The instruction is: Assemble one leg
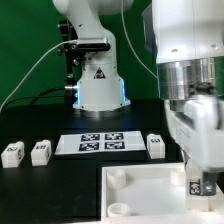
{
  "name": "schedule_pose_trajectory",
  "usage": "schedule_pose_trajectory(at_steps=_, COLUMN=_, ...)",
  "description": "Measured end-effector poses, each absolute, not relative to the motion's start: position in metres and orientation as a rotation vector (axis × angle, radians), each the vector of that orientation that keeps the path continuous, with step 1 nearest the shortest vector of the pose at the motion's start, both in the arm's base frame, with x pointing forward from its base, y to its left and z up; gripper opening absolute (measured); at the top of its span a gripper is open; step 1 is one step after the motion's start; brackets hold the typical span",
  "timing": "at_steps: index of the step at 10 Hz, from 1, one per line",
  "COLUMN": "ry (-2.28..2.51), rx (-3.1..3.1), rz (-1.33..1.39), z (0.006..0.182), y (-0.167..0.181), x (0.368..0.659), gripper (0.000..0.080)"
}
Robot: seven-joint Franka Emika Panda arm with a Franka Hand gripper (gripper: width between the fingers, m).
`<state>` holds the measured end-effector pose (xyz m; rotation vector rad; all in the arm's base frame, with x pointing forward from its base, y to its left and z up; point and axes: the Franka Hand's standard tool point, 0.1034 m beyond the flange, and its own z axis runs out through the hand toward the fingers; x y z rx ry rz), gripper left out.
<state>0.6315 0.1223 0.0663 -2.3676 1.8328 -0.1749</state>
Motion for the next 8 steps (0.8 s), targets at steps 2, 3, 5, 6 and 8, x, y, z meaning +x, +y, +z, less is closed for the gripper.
schedule_pose_trajectory(at_steps=2, ry=1.593, rx=-2.554, rz=-0.199, z=0.066, y=0.12, x=0.632, gripper=0.0649)
schedule_pose_trajectory(at_steps=3, ry=1.489, rx=-2.622, rz=-0.207, z=0.066, y=0.119, x=0.632, gripper=0.0649)
schedule_pose_trajectory(at_steps=5, ry=1.186, rx=-2.799, rz=-0.234, z=0.066, y=0.117, x=0.632, gripper=0.0649)
schedule_pose_trajectory(at_steps=6, ry=0.848, rx=-2.97, rz=-0.206, z=0.068, y=0.118, x=0.634, gripper=0.0649)
schedule_pose_trajectory(at_steps=8, ry=0.614, rx=-3.051, rz=-0.206, z=0.072, y=0.118, x=0.645, gripper=0.0649)
